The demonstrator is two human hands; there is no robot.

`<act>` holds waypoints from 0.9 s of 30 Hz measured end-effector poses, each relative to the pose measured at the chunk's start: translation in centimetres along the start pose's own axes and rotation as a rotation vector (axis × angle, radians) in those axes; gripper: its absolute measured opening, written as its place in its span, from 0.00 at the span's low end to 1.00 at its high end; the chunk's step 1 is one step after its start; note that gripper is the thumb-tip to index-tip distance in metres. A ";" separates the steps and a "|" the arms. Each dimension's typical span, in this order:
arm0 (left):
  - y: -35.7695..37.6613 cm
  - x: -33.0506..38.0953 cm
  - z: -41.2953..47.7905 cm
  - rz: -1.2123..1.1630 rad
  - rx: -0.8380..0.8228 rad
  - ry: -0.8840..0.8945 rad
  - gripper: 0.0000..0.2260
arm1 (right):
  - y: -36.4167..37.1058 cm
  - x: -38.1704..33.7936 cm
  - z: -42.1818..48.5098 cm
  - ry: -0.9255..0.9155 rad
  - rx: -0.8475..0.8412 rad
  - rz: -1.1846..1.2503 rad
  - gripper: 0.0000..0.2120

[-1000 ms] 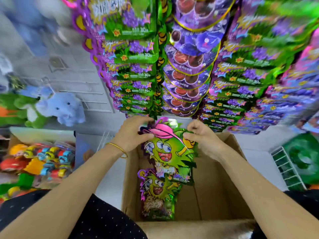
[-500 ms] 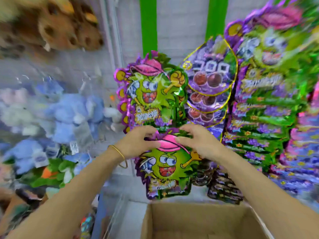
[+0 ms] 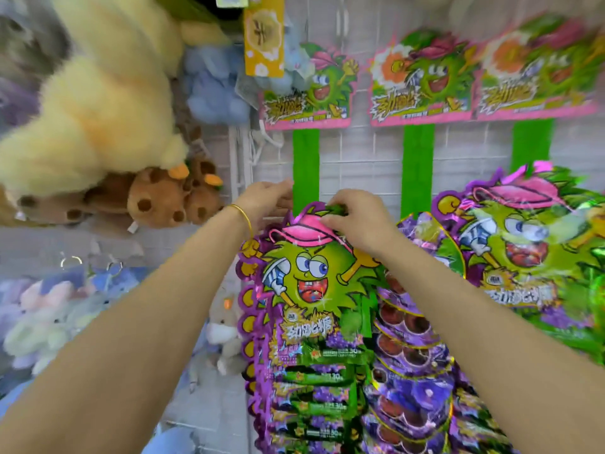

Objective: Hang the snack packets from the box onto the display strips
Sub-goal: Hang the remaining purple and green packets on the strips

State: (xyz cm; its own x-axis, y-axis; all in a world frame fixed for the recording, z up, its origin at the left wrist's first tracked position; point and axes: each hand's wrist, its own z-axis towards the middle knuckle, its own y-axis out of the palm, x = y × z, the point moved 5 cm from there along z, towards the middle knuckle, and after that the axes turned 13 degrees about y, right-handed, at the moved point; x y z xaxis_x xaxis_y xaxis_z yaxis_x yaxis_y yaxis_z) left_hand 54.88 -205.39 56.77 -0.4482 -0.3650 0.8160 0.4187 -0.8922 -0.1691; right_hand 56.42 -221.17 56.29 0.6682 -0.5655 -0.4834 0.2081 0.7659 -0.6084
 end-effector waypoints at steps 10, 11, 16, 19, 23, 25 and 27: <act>0.2 0.6 1.5 0.099 -0.198 -0.135 0.18 | 0.1 -1.9 2.7 0.025 0.192 -0.159 0.08; 0.3 0.4 1.7 0.071 -0.215 -0.155 0.21 | 0.0 -2.1 2.8 0.016 0.207 -0.176 0.08; 0.5 0.3 1.7 0.046 -0.205 -0.182 0.24 | 0.0 -2.6 2.8 -0.004 0.263 -0.273 0.04; 0.7 0.3 1.7 0.106 -0.178 -0.156 0.29 | 0.5 -2.0 2.5 0.031 0.249 -0.291 0.05; 0.6 0.3 1.6 0.181 -0.184 -0.144 0.26 | 0.9 -1.2 2.1 0.098 0.175 -0.237 0.03; 0.4 0.3 1.3 0.207 -0.176 -0.132 0.23 | 1.1 -0.9 1.8 0.120 0.124 -0.210 0.06; 0.0 0.3 0.9 0.258 -0.143 -0.079 0.19 | 1.5 -0.6 1.4 0.141 0.070 -0.177 0.09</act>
State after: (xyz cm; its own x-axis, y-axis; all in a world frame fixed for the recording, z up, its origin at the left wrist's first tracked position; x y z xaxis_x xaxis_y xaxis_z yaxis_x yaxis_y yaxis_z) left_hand 55.42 -205.31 57.52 -0.2764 -0.5679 0.7753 0.3933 -0.8029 -0.4479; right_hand 57.32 -219.24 56.59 0.5112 -0.7266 -0.4591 0.3660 0.6673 -0.6486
